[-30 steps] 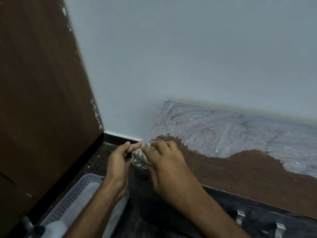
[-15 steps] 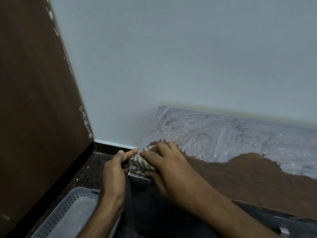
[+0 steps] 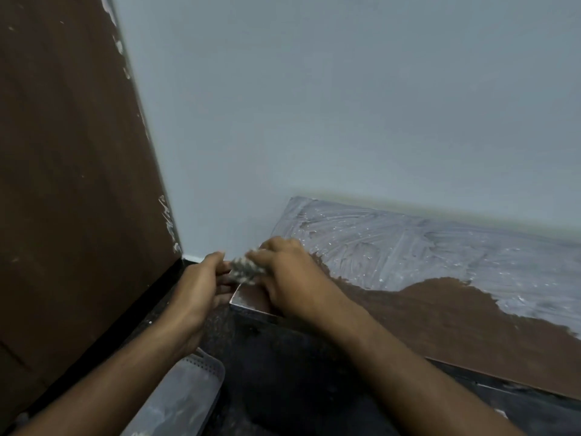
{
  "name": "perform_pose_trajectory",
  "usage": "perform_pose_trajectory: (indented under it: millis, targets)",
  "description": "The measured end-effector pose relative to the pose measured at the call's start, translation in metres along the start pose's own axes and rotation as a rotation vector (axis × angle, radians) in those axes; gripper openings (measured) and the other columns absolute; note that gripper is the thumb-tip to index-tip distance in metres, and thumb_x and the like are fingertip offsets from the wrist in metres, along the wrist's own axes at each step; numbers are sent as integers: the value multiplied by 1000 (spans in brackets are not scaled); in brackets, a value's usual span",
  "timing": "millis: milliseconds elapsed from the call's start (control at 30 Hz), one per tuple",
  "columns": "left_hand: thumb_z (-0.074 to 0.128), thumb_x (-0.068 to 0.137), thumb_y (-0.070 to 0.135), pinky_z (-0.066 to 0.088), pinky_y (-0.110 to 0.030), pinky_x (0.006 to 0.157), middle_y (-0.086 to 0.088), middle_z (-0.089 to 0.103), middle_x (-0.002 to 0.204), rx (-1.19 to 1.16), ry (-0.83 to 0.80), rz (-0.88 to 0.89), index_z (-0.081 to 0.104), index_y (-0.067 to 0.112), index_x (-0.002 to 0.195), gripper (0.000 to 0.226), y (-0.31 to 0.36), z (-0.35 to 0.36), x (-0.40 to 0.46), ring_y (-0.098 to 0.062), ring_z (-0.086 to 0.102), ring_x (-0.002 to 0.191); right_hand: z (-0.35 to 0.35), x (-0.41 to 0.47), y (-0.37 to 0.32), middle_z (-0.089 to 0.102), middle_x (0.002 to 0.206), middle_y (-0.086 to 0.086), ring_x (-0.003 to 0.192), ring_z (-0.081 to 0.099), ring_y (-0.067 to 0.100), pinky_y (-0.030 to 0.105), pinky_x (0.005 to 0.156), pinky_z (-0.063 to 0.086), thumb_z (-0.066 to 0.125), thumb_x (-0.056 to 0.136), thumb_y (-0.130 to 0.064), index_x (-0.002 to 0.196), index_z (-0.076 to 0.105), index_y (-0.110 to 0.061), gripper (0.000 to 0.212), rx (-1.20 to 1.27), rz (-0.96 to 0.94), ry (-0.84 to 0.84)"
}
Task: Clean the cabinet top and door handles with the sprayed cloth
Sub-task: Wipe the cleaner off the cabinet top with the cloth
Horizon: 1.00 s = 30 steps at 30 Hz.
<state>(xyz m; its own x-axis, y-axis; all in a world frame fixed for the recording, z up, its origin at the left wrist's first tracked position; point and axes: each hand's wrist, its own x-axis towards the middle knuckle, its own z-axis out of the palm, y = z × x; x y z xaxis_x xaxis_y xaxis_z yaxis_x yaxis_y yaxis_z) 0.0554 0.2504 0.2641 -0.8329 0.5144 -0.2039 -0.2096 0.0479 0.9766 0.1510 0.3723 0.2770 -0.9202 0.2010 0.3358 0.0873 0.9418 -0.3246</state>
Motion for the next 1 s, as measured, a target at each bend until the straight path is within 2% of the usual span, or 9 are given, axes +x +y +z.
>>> perform_pose_trajectory:
  millis: [133, 233, 300, 467, 633, 733, 800, 933, 1000]
  targets:
    - [34, 106, 41, 49, -34, 66, -1, 68, 56, -42, -12, -25, 66, 7, 93, 48, 1, 0, -2, -13, 63, 52, 4, 5, -6, 50, 133, 11, 122, 43, 32, 40, 104, 38, 58, 92, -21, 135, 53, -17, 43, -55, 52, 12]
    - [30, 107, 43, 51, -38, 73, -14, 74, 88, -22, 8, -12, 69, 8, 106, 53, 2, 3, 2, -25, 67, 74, -6, -38, -21, 49, 140, 8, 125, 42, 26, 37, 108, 38, 50, 92, -32, 141, 49, -22, 50, 72, -82, -54]
    - [29, 106, 44, 52, -39, 72, -16, 70, 97, -21, 9, -4, 68, 6, 113, 54, 3, 6, 4, -28, 65, 82, -15, -45, -11, 54, 137, 2, 122, 47, 21, 34, 106, 41, 48, 93, -33, 137, 54, -26, 45, 97, -89, -60]
    - [30, 106, 45, 53, -34, 69, -12, 70, 93, -133, 64, -36, 67, 8, 107, 52, 8, 17, 1, -22, 65, 78, -10, -6, 7, 56, 133, 8, 123, 50, 29, 38, 105, 43, 54, 94, -24, 137, 56, -19, 43, 37, 48, 25]
    - [38, 105, 38, 55, -43, 82, -17, 73, 102, -89, 43, -45, 71, 9, 104, 44, 2, 14, 0, -28, 69, 86, -4, -33, -4, 51, 141, 0, 129, 44, 20, 34, 110, 39, 57, 96, -27, 140, 51, -25, 44, 76, -57, -20]
    - [48, 99, 21, 55, -31, 66, -14, 77, 96, -17, -27, -11, 77, 9, 95, 32, -1, 15, 0, -19, 70, 73, -18, -36, 28, 53, 140, -4, 128, 48, 18, 34, 108, 42, 55, 96, -27, 137, 55, -28, 41, 35, 12, -19]
    - [50, 97, 19, 54, -29, 63, -10, 78, 92, 12, -43, 15, 79, 11, 94, 30, 3, 17, 1, -19, 72, 72, -24, -27, 46, 53, 139, -3, 127, 48, 20, 34, 106, 41, 54, 98, -24, 137, 55, -26, 39, -6, 115, 21]
    - [52, 97, 21, 56, -36, 78, -4, 77, 100, 15, -7, 48, 75, 14, 103, 25, 9, 25, 9, -23, 71, 91, -16, -12, 32, 50, 140, 1, 128, 44, 22, 29, 107, 36, 51, 98, -20, 140, 50, -23, 42, -39, 103, 46]
    - [53, 97, 21, 56, -40, 86, 1, 78, 94, 30, 5, 63, 76, 16, 101, 24, 7, 29, 13, -20, 72, 91, -17, -25, 18, 48, 144, -1, 131, 42, 18, 24, 110, 31, 51, 97, -22, 141, 48, -25, 44, 1, 21, -6]
